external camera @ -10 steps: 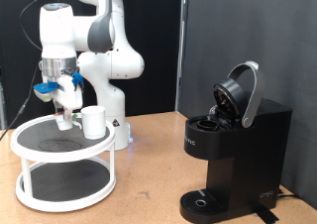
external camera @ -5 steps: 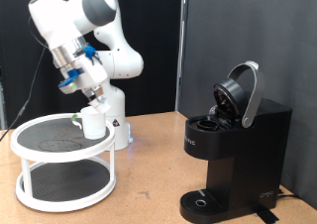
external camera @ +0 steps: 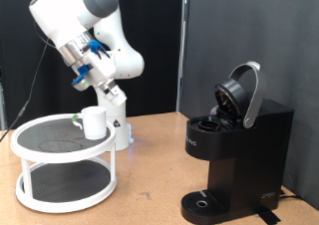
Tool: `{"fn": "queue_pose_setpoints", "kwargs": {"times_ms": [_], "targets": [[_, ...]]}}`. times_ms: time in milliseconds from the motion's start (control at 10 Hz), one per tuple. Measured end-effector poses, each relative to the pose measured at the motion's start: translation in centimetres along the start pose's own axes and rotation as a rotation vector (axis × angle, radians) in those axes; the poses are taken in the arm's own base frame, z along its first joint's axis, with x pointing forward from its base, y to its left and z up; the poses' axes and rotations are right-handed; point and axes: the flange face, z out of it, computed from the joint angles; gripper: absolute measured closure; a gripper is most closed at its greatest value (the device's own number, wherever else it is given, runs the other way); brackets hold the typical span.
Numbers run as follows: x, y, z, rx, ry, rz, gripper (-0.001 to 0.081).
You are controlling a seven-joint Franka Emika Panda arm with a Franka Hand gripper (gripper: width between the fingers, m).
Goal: Make a cup of coffee with the keurig machine
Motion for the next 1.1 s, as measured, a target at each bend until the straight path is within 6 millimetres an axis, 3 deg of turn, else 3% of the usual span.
{"fn": "queue_pose_setpoints", "kwargs": {"times_ms": [400, 600, 900, 1100], "targets": [[-5.8, 0.1, 1.4, -0.14, -0.103, 0.048, 0.0428], [-8.1, 0.0, 2.4, -0.077, -0.074, 0.059, 0.0428], [-7.9, 0.0, 2.4, -0.145, -0.089, 0.107, 0.0428], [-9.5, -0.7, 2.9, -0.176, -0.092, 0.147, 0.0428]]}}
